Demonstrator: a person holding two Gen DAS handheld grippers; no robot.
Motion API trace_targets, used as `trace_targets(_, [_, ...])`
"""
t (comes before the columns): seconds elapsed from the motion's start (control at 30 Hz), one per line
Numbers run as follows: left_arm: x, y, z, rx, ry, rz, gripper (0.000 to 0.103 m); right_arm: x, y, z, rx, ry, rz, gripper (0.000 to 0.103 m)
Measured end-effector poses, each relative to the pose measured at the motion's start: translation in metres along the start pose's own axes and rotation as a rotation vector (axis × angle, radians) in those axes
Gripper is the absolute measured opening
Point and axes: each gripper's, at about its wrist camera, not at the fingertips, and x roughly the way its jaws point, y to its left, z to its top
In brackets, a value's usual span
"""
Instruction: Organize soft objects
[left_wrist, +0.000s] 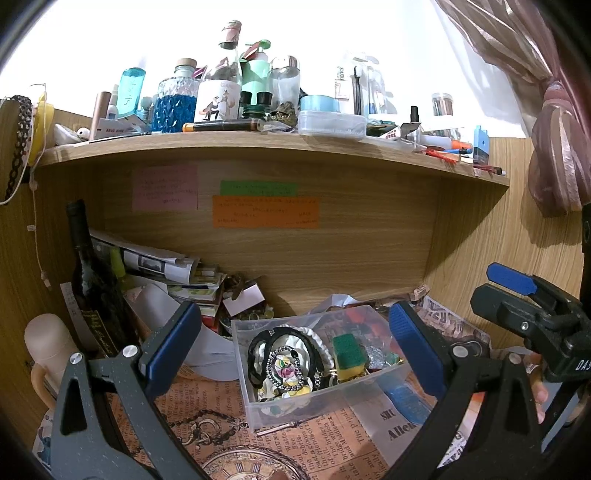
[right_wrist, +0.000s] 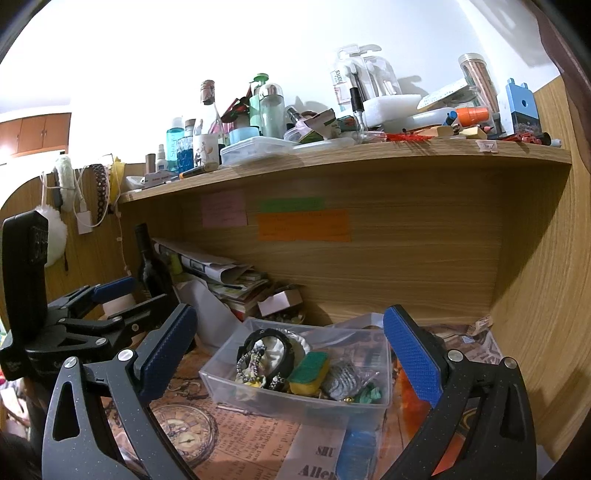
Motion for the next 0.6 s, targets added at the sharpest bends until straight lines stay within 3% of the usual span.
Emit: trace_targets(0.6, [0.0028, 0.0032, -0.0017, 0.013, 0.007, -0.027, 0.103, 0.0084, -0.0042, -0.0048, -0.002, 0.030, 0.018, 0.101])
